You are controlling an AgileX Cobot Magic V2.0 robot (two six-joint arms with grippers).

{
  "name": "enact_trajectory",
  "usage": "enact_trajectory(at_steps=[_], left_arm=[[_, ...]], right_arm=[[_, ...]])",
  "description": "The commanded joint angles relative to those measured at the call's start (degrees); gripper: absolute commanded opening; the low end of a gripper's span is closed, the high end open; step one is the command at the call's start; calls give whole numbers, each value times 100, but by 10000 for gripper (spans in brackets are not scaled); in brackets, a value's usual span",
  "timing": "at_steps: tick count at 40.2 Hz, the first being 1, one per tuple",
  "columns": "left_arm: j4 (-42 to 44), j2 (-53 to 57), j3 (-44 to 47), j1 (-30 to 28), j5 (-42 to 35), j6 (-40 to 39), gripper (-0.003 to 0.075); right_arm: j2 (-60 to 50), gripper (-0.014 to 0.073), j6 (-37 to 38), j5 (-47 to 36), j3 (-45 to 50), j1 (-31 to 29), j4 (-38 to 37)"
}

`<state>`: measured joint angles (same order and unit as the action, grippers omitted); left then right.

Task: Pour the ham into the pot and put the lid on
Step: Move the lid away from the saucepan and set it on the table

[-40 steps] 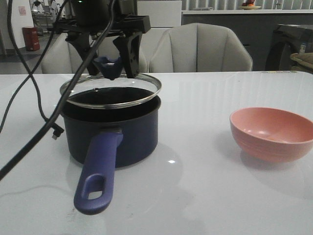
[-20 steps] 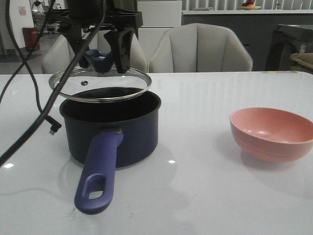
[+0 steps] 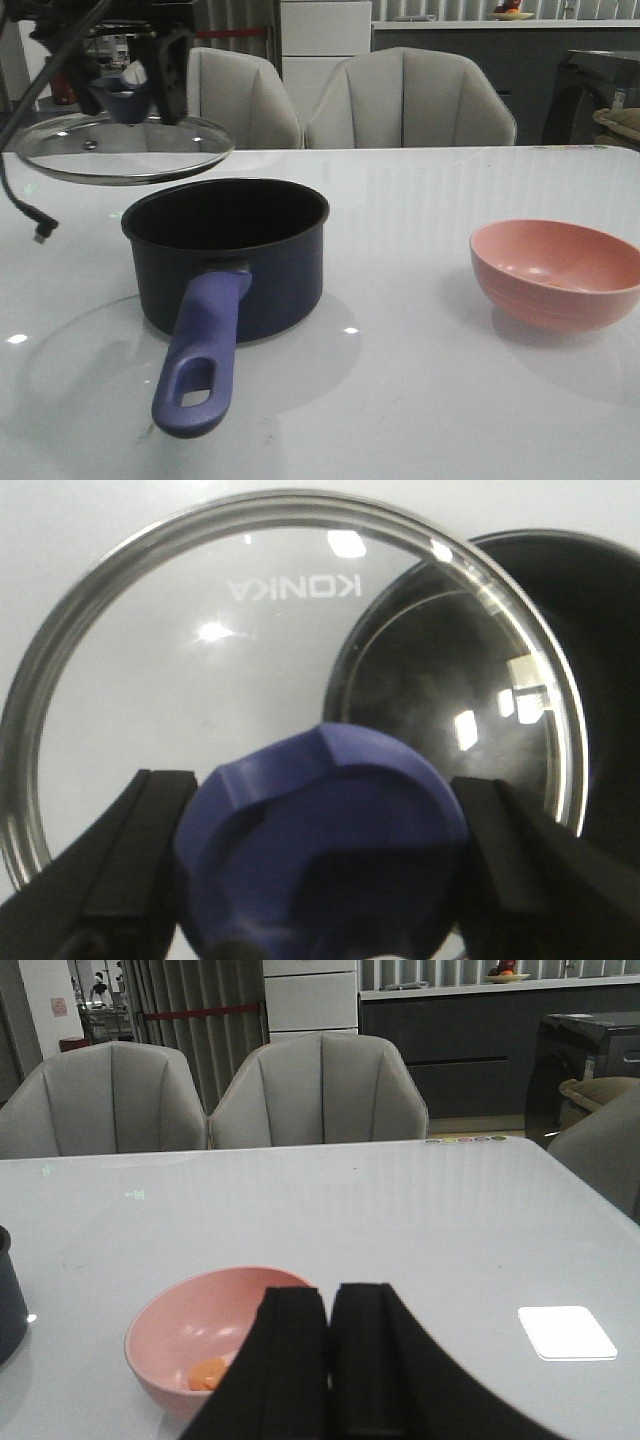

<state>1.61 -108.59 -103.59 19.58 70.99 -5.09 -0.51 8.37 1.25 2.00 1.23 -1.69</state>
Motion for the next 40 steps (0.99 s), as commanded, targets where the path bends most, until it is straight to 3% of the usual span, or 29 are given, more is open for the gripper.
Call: enact_trajectory(at_steps=[1,18,29,40], left_arm=[[23,657,296,-310,-501,51,324],[-328,1336,2419,-1657,-1712,353,324],[-569,1324,3272,-1707,-2928,399,324],[-619,889,3374,-1707,-2769,434,326]], right_arm=[[-115,142,-27,-477,10,-33,-27],[-115,142,-27,-477,10,-33,-27],[-115,142,-27,-477,10,-33,-27],[-115,142,-27,-477,10,-33,-27]])
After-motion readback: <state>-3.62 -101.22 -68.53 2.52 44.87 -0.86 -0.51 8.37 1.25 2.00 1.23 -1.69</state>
